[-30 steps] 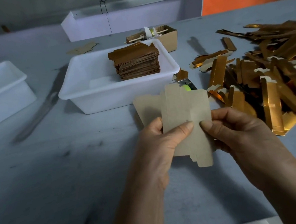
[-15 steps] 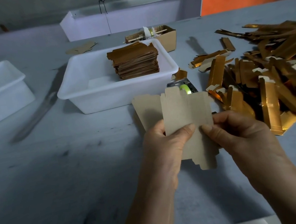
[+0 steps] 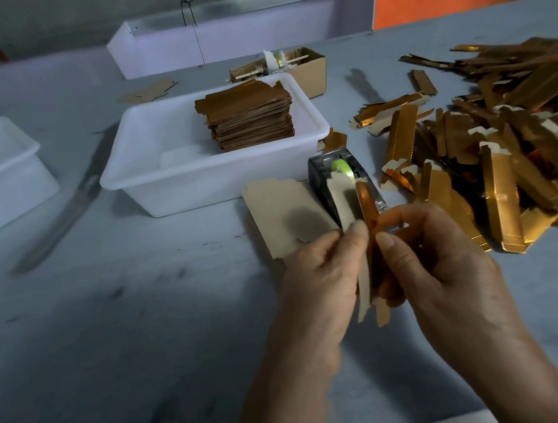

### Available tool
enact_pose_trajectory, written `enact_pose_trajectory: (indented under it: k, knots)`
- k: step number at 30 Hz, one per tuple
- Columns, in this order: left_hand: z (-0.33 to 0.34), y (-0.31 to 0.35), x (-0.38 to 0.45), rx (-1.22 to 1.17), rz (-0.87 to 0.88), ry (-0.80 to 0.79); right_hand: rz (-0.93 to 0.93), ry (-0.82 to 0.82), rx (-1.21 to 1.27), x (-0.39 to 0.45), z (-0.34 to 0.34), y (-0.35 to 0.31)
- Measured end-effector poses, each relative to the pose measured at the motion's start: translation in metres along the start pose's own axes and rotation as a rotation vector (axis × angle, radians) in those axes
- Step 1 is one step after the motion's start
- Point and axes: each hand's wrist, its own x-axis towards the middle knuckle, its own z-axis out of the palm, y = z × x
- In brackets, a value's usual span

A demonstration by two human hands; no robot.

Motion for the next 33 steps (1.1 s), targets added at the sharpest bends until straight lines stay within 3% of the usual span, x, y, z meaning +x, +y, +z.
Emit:
enact_pose_trajectory:
  k: [3,8,12,17,25,28,30,32,33]
  knots:
    - [-0.005,0.003,-0.001,0.052,0.057,-0.028,0.028,-0.063,-0.005,0.002,-0.003,-0.001]
    - [-0.01,0.005,-0.004,0.05,0.006,-0.083,0.125,0.035,0.084,0.006,-0.012,0.0]
    - [-0.009,0.009,-0.008,0.049,-0.034,-0.136,0.283,-0.149,0.279,0.009,-0.015,0.002]
    - [-0.005,0.005,-0.008,0.073,-0.023,-0.015,0.311,-0.122,0.289,0.011,-0.012,0.004]
    - [0.007,-0.002,-0.007,0.15,0.09,0.307,0.297,-0.06,0.26,0.011,-0.01,0.004]
    - [0.013,-0.003,-0.01,0.319,0.219,0.382,0.308,-0.06,0.255,0.013,-0.01,0.004]
    - [0.017,0.0,-0.012,0.601,0.353,0.44,0.3,-0.054,0.263,0.015,-0.008,0.002]
    - [0.021,0.0,-0.016,0.897,0.482,0.386,0.308,-0.043,0.303,0.016,-0.006,0.001]
    - [0.013,0.002,-0.013,0.977,0.449,0.405,0.314,-0.041,0.324,0.016,-0.005,0.0]
